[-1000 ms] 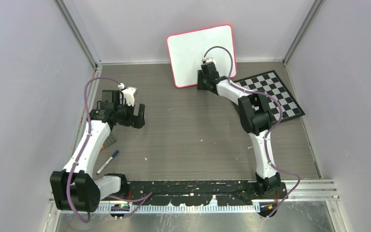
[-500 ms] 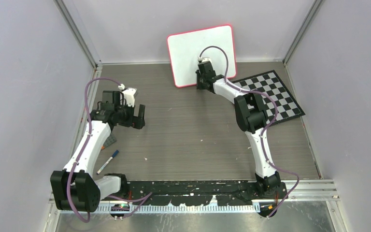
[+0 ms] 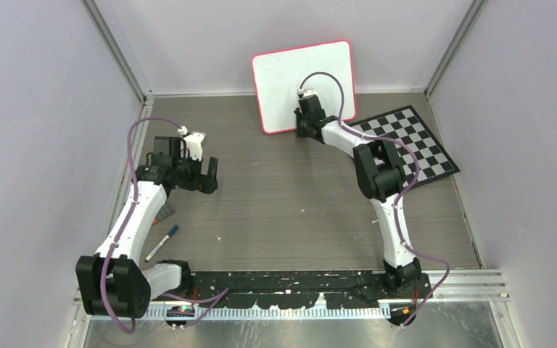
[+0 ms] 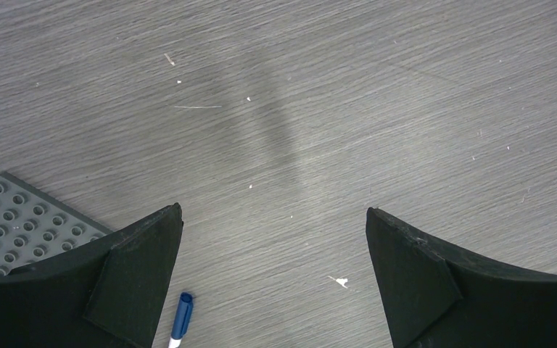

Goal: Write a sentence on the whiteboard
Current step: Move the whiteboard to the center of the board.

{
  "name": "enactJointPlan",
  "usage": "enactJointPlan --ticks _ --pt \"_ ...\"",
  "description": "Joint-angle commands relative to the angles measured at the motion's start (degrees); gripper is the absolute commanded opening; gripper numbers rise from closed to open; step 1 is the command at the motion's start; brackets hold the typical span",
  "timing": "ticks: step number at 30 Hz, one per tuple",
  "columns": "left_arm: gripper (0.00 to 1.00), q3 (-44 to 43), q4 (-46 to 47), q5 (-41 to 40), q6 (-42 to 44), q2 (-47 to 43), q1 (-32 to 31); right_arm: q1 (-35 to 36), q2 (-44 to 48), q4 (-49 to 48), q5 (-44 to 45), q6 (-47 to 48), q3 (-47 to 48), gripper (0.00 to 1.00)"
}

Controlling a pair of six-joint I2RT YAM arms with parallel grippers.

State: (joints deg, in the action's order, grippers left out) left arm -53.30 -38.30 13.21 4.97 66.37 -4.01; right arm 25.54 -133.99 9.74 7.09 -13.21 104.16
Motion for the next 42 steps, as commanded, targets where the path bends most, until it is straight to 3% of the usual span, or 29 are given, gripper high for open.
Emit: enactJointPlan --ticks 1,17,32,42 --pt "1.0 0.3 2.4 -0.03 0.21 -0.96 -0.12 2.38 6.84 0.73 -1.67 -2.4 -3.44 0.0" --pt "1.0 -1.44 1.31 -3.59 -0.86 -1.95 0.28 6.92 12.64 1.01 -3.73 -2.47 -13.59 0.0" --pt "1.0 -3.32 3.89 -6.85 -8.05 -4.3 12.69 13.86 21.23 0.4 -6.3 -5.31 -27.4 0.0" --pt "1.0 -3.94 3.41 -6.77 -8.31 -2.61 13.28 19.92 29.3 -0.87 -6.3 -6.97 -38.2 0.0"
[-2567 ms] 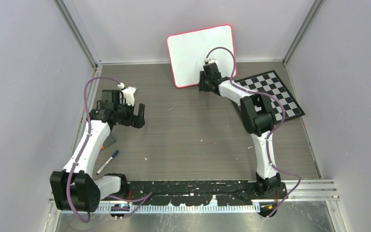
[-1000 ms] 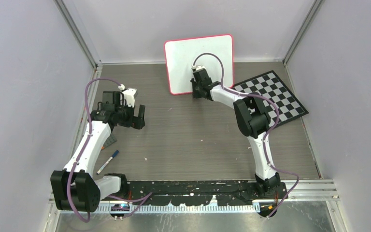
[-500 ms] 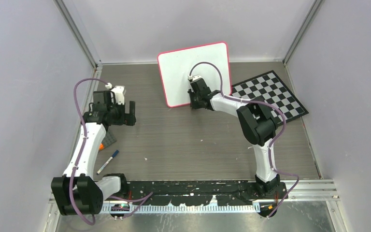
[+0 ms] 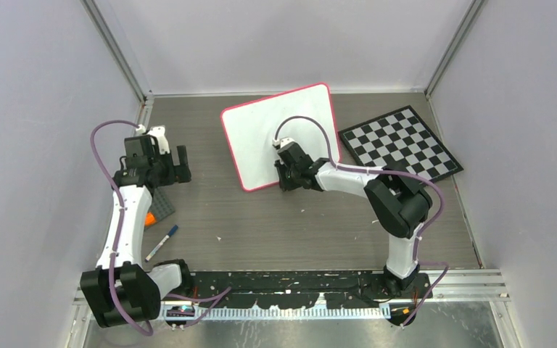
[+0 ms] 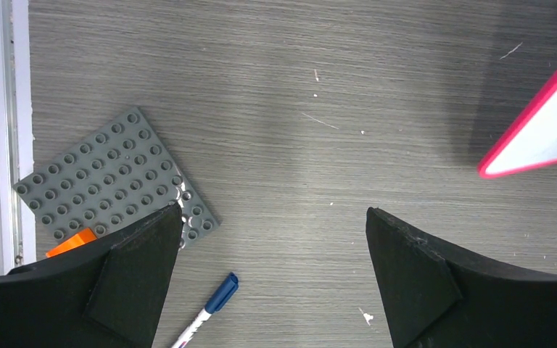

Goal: Write a sentence on the whiteboard
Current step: Move the whiteboard to the center of the board.

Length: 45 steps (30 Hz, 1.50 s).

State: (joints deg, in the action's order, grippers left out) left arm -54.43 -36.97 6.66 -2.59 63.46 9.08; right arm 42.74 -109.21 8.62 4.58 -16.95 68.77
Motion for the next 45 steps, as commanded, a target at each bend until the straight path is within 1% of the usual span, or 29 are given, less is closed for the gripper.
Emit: enactJointPlan --ticks 1,7,8,10,11,13,15,17,18,20,22,25,27,29,31,33,39,45 --pt "1.0 -2.92 2.07 -0.24 -0.79 0.51 0.2 3.24 5.14 0.19 -5.3 -3.3 -3.62 0.0" --pt "1.0 -3.0 2.03 0.01 -0.82 1.34 0.2 4.8 8.33 -0.51 -7.92 -3.24 -8.87 0.01" --pt "1.0 -3.08 1.89 0.56 -0.54 1.44 0.21 4.81 8.76 -0.45 -8.5 -3.2 -9.59 0.08" --pt "1.0 -3.27 1.28 2.95 0.62 1.62 0.17 4.76 10.04 0.26 -9.51 -2.6 -10.48 0.29" --pt "1.0 -3.35 1.01 4.36 1.24 1.66 0.17 4.8 11.3 0.75 -9.95 -2.18 -10.76 0.37" --pt "1.0 -3.86 -0.3 9.02 3.52 1.54 0.22 4.81 13.85 1.76 -10.81 -0.92 -11.06 0.49" --pt "1.0 -4.42 -2.76 16.41 8.66 0.9 0.16 4.73 16.98 3.43 -11.47 1.25 -11.2 0.63" --pt "1.0 -4.43 -4.53 22.25 12.85 -0.33 0.17 4.26 19.39 6.9 -12.35 3.38 -10.56 0.71" --pt "1.0 -4.17 -4.79 23.58 14.6 -0.96 0.15 3.5 20.26 9.5 -13.01 3.93 -10.23 0.72" --pt "1.0 -3.7 -4.68 23.64 15.48 -1.51 0.11 1.65 22.05 11.67 -13.82 4.51 -10.84 0.72" --pt "1.0 -3.03 -3.9 22.57 15.62 -1.06 0.14 -0.63 24.23 12.61 -12.69 4.66 -12.39 0.72" --pt "0.97 -1.73 -2.77 23.36 15.67 0.19 0.04 -4.98 27.06 12.51 -9.95 4.92 -15.0 0.67" --pt "0.96 -1.4 -2.24 23.61 15.24 1.25 -0.26 -6.73 28.38 12.32 -6.89 5.66 -16.1 0.63" --pt "0.96 -1.16 -1.44 23.54 14.36 2.01 -0.45 -7.15 29.18 12.04 -0.91 6.7 -16.65 0.57" --pt "0.96 -0.31 0.43 22.53 13.16 2.44 -0.82 -7.44 28.72 11.35 4.13 7.32 -16.77 0.55" --pt "0.95 0.79 2.23 21.3 12.09 2.34 -1.05 -8.02 27.54 11.01 5.81 7.53 -16.34 0.55" --pt "0.93 4.86 7.35 20.99 9.9 1.23 -1.53 -9.25 21.73 9.13 7.4 8.02 -13.78 0.55" --pt "0.93 5.28 8.18 21.23 9.58 0.81 -1.59 -13.99 18.08 5.13 2.13 8.88 -13.42 0.55"
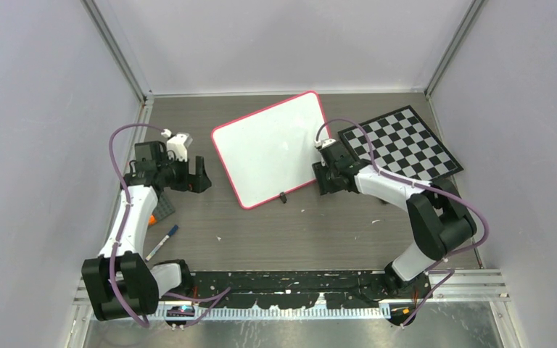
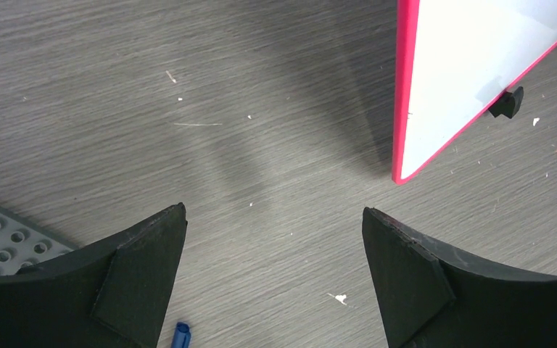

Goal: Write a sentence on the whiteboard
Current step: Move the whiteboard to the center of the board.

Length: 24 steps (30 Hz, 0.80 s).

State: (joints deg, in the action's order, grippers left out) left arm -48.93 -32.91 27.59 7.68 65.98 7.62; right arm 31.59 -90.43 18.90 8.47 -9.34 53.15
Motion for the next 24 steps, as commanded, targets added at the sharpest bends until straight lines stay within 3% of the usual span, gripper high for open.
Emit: enactJointPlan --ticks 1,9,18,21,24 --pt "0.93 -0.14 4.19 0.36 -0.73 -1.67 -0.14 -3.27 -0.86 -6.16 -2.14 2.19 2.08 0.55" --pt "0.93 0.41 5.06 0.2 -2.86 -0.11 -0.16 -3.79 -0.94 -10.71 -7.55 5.47 1.57 0.55" --pt "0.88 -0.38 5.18 -5.26 -4.67 3.01 -0.38 -3.76 -5.09 -11.67 -7.61 8.21 4.1 0.54" --pt "0.84 -0.09 5.56 -6.06 -3.92 4.51 -1.98 -3.79 -6.19 -11.49 -7.67 8.71 4.77 0.5" --pt "0.81 0.04 6.88 -8.14 -3.86 6.89 -4.67 -3.8 -6.59 -11.5 -7.68 9.04 5.02 0.36"
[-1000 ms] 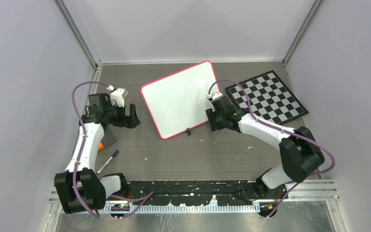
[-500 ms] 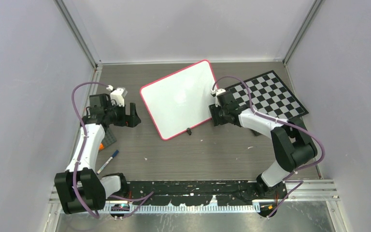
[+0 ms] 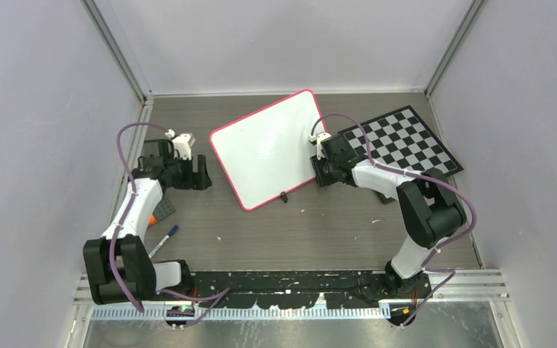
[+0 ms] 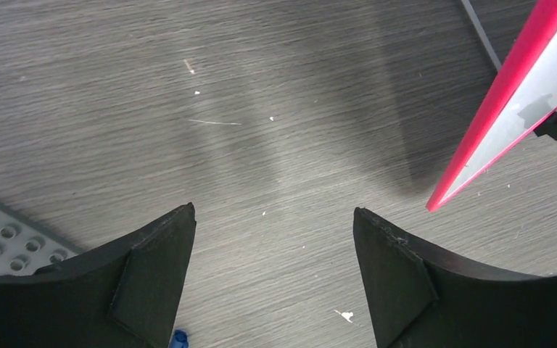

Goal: Write a sentence on the whiteboard
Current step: Move the whiteboard to the center of the board.

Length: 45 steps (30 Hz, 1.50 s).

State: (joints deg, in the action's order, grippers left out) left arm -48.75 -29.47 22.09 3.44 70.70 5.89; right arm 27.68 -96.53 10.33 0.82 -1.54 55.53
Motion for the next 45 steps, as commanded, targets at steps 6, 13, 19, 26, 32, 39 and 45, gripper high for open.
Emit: enactJointPlan --ticks 6,13,19,26,32,39,45 --pt "0.76 -1.73 5.01 -3.79 -0.75 5.7 -8.79 0.16 -0.7 -1.58 -0.03 1.24 3.29 0.01" --pt "0.76 -2.09 10.89 -0.44 -3.03 7.79 -11.79 0.17 -0.06 -1.13 -4.18 3.19 2.84 0.0" --pt "0.75 -1.13 16.09 1.71 -3.07 8.81 -15.4 0.14 0.16 -0.56 -6.75 3.84 2.66 0.0" --pt "0.76 0.13 17.5 3.19 -2.68 7.99 -17.24 0.13 0.12 0.02 -7.51 3.88 2.74 0.0" --pt "0.86 -0.89 9.33 2.21 0.25 2.6 -15.88 0.13 1.67 2.02 -7.89 3.6 1.77 0.0" --pt "0.97 -0.39 -1.53 11.14 2.23 -12.03 -7.76 0.3 4.5 4.59 -12.49 -0.23 -1.54 0.0" --pt "0.98 -2.93 -4.56 13.18 -1.53 -17.72 -1.96 2.39 7.81 6.77 -12.9 -5.08 -4.3 0.0"
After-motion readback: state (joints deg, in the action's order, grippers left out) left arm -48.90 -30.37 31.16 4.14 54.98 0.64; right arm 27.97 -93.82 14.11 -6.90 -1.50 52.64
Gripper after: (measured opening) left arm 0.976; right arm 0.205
